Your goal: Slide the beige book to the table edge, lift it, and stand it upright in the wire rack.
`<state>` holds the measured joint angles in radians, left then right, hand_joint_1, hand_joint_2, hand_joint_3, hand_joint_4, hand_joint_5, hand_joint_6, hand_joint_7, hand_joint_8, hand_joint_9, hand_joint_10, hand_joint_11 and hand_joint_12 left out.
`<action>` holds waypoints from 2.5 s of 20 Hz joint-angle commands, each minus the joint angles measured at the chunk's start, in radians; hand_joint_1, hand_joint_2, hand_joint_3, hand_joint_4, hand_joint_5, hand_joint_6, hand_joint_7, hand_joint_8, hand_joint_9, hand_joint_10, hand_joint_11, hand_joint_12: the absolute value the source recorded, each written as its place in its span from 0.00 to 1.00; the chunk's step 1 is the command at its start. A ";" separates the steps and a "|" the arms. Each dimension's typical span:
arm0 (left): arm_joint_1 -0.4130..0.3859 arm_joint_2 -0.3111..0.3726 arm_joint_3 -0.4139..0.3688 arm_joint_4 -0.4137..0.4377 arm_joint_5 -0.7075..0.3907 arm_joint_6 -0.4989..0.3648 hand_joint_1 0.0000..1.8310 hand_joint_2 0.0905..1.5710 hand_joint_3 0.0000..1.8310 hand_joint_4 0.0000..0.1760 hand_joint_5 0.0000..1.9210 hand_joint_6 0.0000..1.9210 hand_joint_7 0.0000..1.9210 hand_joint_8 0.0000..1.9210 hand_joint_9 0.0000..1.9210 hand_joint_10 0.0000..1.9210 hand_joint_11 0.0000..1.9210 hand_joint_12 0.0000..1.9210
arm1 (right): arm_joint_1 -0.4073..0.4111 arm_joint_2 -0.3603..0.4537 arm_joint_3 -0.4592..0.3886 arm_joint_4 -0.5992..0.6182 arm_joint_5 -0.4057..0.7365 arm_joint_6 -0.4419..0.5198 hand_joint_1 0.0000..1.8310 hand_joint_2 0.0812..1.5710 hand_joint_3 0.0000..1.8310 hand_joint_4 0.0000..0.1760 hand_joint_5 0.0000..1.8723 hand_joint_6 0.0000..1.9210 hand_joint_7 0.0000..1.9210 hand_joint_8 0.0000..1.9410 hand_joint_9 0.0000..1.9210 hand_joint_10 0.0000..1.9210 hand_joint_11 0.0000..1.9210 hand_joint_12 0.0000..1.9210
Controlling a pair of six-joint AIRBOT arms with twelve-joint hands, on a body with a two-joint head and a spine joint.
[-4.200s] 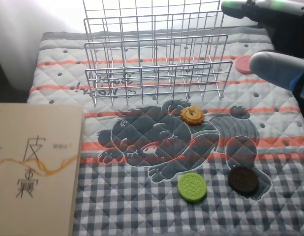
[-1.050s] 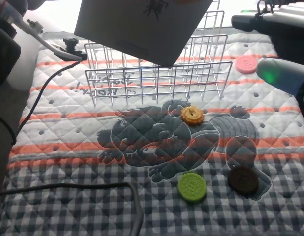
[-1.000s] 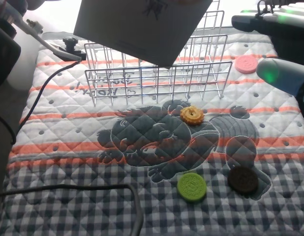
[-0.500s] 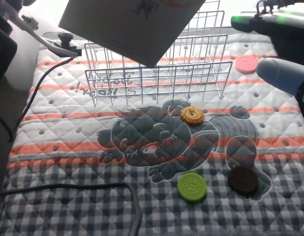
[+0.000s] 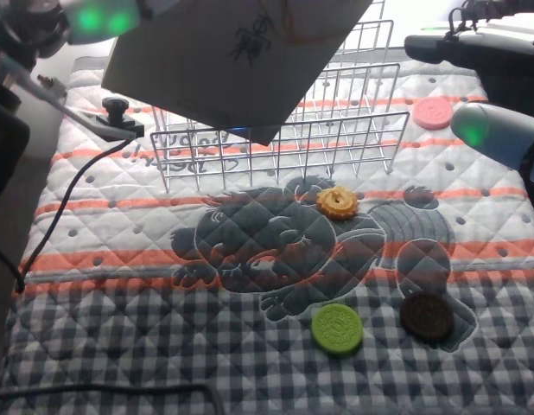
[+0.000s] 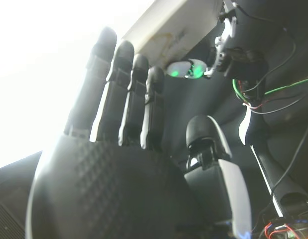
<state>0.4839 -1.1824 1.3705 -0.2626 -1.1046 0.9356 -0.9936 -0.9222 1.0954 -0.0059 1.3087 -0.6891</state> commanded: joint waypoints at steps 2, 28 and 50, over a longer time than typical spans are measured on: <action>0.034 0.007 -0.007 -0.019 -0.125 0.000 0.68 0.67 0.00 0.00 0.53 0.45 0.59 0.42 0.58 0.48 0.45 0.72 | 0.002 -0.003 0.002 0.027 0.127 0.007 0.00 0.90 0.00 0.00 0.27 0.00 0.29 0.00 0.30 0.00 0.32 0.00; 0.247 0.087 -0.172 -0.081 -0.383 -0.031 0.71 0.68 0.00 0.00 0.62 0.22 0.50 0.65 0.44 0.77 0.36 0.93 | -0.028 -0.001 -0.013 0.067 0.139 0.011 0.00 0.89 0.00 0.00 0.27 0.00 0.29 0.00 0.29 0.00 0.28 0.01; 0.310 -0.010 -0.230 -0.273 -0.628 0.003 0.76 0.67 0.00 0.00 0.58 0.34 0.54 0.54 0.47 0.62 0.32 0.73 | -0.035 -0.020 -0.002 0.097 0.142 0.011 0.00 0.90 0.00 0.00 0.28 0.00 0.29 0.00 0.30 0.00 0.31 0.01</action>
<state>0.7967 -1.1961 1.1393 -0.5694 -1.5925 0.9630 -1.0328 -0.9394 1.0904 0.0742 1.3270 -0.6838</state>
